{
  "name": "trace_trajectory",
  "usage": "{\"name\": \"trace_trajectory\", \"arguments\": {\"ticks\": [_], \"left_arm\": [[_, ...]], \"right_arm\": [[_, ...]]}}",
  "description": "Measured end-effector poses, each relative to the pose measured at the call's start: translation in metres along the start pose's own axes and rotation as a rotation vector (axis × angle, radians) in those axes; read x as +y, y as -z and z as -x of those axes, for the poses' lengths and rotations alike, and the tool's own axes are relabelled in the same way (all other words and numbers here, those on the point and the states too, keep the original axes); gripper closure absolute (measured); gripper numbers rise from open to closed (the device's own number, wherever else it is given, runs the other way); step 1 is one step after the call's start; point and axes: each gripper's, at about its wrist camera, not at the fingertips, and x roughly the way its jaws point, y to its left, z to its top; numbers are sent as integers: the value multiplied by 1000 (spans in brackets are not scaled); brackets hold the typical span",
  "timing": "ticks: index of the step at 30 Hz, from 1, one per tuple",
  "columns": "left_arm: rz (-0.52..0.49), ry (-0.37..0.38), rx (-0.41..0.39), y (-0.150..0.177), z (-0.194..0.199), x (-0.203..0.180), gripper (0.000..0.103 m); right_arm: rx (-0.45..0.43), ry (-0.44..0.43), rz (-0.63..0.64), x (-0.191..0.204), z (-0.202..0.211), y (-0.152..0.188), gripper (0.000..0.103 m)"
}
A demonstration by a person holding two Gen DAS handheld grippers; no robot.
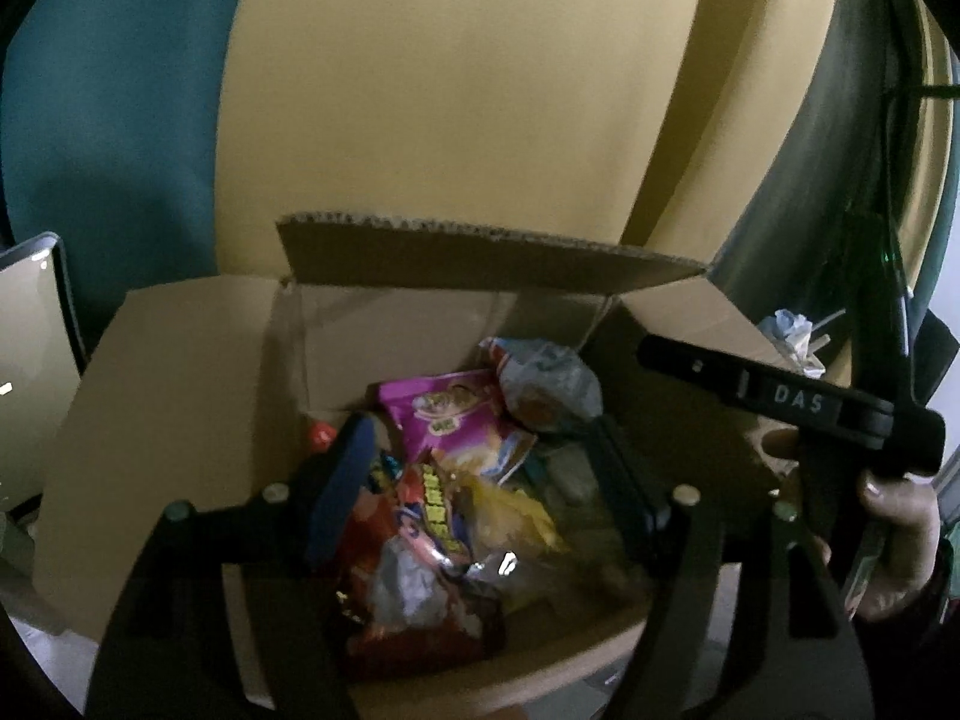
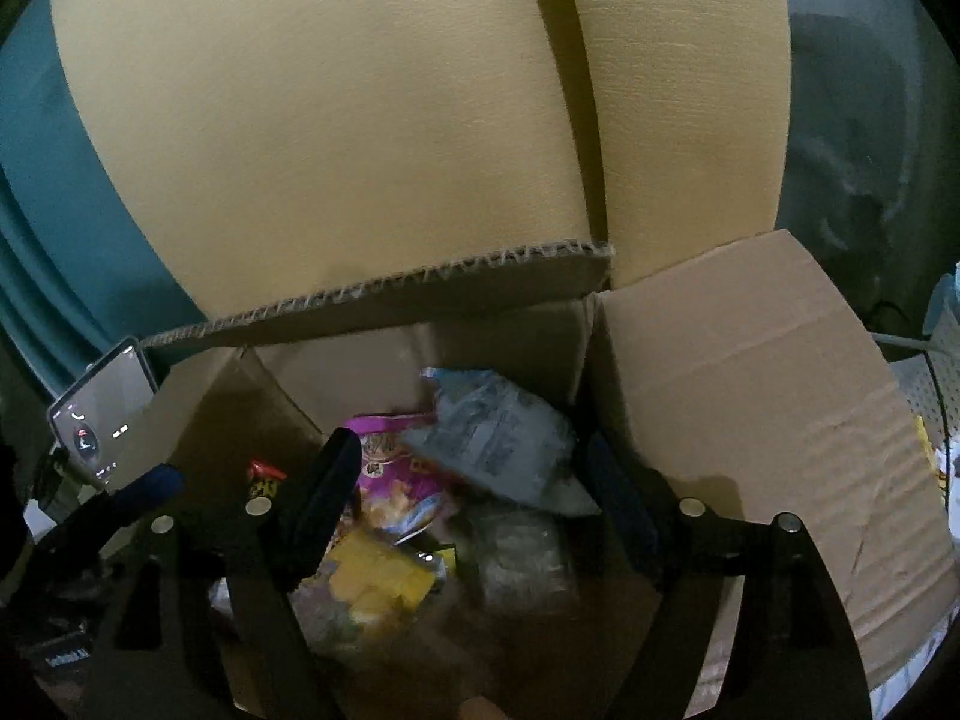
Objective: Organize snacks
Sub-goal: 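Withdraw both grippers from the box back to the tray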
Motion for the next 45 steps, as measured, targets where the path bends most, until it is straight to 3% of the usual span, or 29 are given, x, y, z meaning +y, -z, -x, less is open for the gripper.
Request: {"name": "trace_trajectory", "arguments": {"ticks": [11,20,33,45], "left_arm": [[6,15,-46,5,45,-4,28],[3,22,-55,30,78,-8,27],[21,31,-38,81,108,-6,27],[30,20,3,135,126,5,27]], "right_arm": [[-18,14,35,14,34,15,22],[-24,14,60,29,63,44,22],[33,-12,85,49,84,105,22],[126,-59,153,72,76,182,18]]}}
